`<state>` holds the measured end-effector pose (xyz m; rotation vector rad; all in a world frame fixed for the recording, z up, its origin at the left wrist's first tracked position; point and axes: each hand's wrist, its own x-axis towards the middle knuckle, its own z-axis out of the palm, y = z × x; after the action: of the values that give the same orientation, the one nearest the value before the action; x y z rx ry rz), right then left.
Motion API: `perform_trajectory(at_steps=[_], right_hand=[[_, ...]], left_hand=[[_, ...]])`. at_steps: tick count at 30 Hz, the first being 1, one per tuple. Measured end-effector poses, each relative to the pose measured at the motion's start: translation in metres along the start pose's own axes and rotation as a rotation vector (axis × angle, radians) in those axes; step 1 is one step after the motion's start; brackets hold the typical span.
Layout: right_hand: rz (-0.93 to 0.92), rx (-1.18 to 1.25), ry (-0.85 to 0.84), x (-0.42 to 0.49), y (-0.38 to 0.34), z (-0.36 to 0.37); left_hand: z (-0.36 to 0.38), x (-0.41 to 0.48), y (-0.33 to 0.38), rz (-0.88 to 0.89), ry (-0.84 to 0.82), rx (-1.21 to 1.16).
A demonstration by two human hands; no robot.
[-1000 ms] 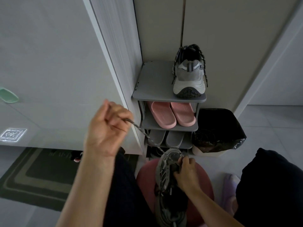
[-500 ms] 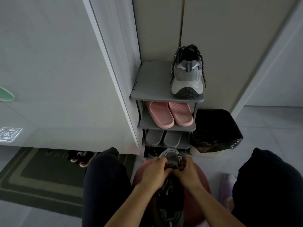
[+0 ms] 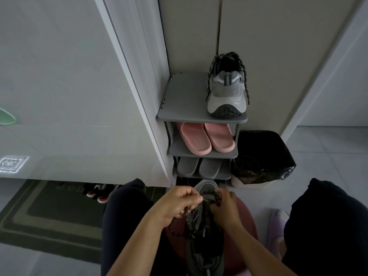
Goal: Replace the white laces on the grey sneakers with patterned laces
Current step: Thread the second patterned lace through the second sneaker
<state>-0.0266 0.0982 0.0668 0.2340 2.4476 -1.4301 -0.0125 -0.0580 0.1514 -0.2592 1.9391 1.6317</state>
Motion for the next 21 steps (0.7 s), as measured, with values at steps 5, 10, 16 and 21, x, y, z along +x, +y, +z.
perform_trajectory(at_steps=[5,10,16,21], right_hand=[[-0.017,-0.010,0.023,0.000,0.002,0.001],[-0.032,0.010,0.012,-0.001,0.002,-0.001],[-0.017,0.028,0.015,0.004,0.006,0.002],[-0.054,-0.014,0.002,0.005,0.009,0.010]], left_hand=[[-0.003,0.016,-0.014,-0.133,0.101,0.354],[0.009,0.027,-0.021,-0.090,0.071,0.575],[0.013,0.017,-0.022,-0.073,-0.024,0.435],[0.016,0.005,0.009,0.173,0.016,-0.088]])
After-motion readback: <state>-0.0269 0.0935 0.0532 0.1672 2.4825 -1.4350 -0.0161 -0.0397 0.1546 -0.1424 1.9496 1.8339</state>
